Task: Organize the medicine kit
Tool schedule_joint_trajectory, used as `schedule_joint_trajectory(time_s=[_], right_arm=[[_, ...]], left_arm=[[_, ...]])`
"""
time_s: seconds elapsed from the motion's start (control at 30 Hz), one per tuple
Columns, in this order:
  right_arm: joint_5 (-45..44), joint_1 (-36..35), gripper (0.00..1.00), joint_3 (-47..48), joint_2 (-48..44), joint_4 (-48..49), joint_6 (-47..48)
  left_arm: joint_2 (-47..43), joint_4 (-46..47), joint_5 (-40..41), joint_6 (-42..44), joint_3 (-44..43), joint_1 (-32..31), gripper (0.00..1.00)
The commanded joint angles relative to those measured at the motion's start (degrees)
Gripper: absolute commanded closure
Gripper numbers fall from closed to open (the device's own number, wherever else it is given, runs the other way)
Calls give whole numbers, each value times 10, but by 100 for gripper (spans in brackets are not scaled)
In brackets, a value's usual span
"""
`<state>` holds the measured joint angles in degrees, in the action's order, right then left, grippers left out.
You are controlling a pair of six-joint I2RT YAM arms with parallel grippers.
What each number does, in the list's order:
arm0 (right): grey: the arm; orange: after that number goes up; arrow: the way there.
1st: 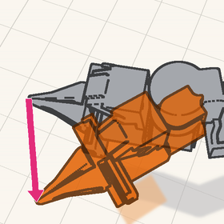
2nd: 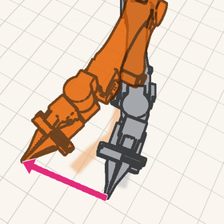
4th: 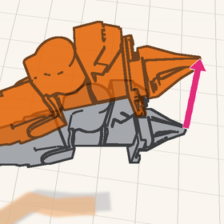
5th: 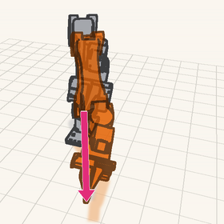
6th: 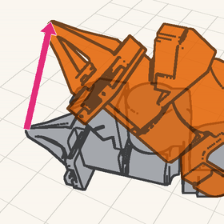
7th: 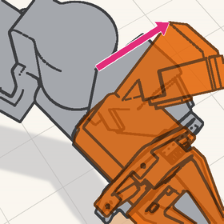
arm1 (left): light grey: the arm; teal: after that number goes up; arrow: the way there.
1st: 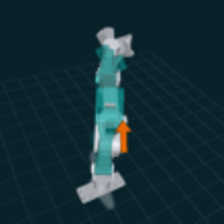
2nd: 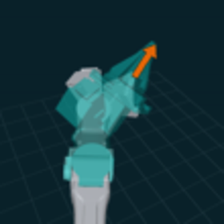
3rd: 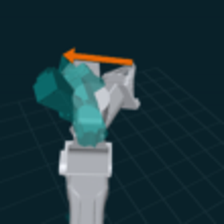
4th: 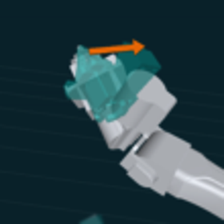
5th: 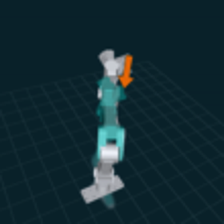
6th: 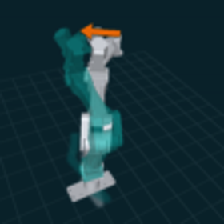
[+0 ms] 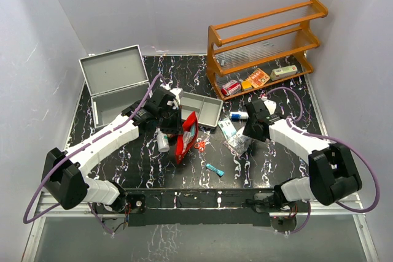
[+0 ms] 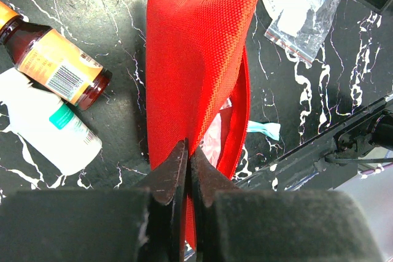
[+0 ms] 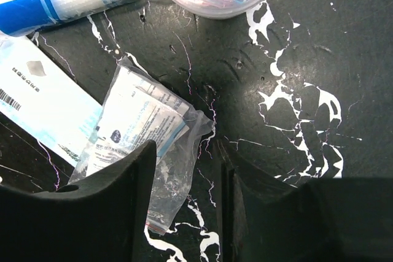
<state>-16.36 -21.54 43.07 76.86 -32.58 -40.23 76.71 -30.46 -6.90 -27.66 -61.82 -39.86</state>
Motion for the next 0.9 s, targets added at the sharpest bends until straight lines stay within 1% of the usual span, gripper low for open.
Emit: schedule_joint_trajectory(time_s=[0.0,0.17,0.33,0.4,0.47,0.6,0.63,0.73,0.87], right_arm=[[5,-1,62,8,9,33,17],[29,-1,63,-8,23,39,9],[31,-1,66,-19,33,43,6],[31,-1,69,-24,38,46,6],[32,-1,75,-28,42,52,7],[36,-1,97,-30,46,59,13],[36,-1,100,-28,44,59,15],[37,-2,100,-19,20,56,23],[50,-2,100,-4,-37,59,39]], left_arm=[[-6,1,-12,3,-8,2,100],[-7,5,-14,2,-4,3,100],[-6,7,-15,1,-3,2,100],[-6,8,-15,0,-3,2,100],[-6,8,-16,-2,-2,2,100],[-7,10,-16,-3,-1,2,100],[-8,11,-16,-4,-1,2,100],[-9,13,-15,-5,-1,2,100],[-10,17,-11,-7,-1,2,100]])
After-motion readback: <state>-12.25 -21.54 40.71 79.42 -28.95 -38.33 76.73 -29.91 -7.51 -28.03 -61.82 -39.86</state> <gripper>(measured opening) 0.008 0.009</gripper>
